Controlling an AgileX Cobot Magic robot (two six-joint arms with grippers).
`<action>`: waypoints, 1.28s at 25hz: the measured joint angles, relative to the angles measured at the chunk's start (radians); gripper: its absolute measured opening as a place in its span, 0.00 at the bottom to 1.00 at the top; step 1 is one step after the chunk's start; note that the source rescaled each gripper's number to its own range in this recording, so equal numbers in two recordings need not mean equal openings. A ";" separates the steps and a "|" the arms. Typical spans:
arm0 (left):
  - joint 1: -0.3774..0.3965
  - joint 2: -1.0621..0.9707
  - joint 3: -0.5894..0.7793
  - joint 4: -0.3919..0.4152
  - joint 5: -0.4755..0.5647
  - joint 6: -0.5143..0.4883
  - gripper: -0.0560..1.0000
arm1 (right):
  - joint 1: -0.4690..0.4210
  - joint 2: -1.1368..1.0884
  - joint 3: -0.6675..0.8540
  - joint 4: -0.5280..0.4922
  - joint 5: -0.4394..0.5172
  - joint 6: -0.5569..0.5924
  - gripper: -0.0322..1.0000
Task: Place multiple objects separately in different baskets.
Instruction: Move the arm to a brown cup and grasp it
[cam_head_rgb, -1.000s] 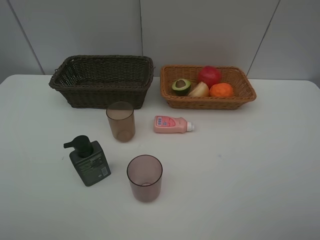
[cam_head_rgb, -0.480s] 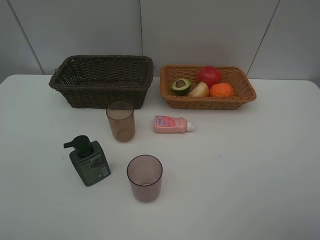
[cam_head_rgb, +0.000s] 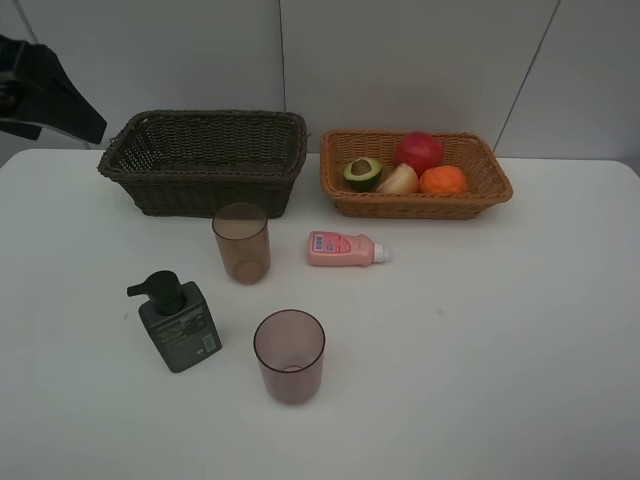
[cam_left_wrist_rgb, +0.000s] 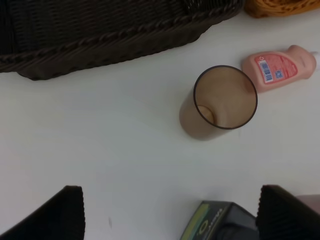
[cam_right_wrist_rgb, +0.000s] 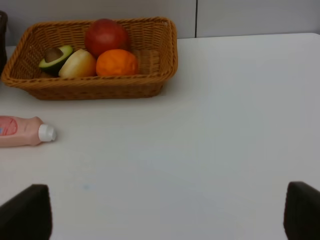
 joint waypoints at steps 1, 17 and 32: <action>-0.001 0.023 -0.017 -0.004 -0.001 0.000 0.93 | 0.000 0.000 0.000 0.000 0.000 0.000 0.93; -0.195 0.440 -0.316 0.066 -0.004 -0.045 0.93 | 0.000 0.000 0.000 0.000 0.000 0.000 0.93; -0.250 0.609 -0.383 0.152 0.043 -0.202 0.93 | 0.000 0.000 0.000 0.000 0.000 0.000 0.93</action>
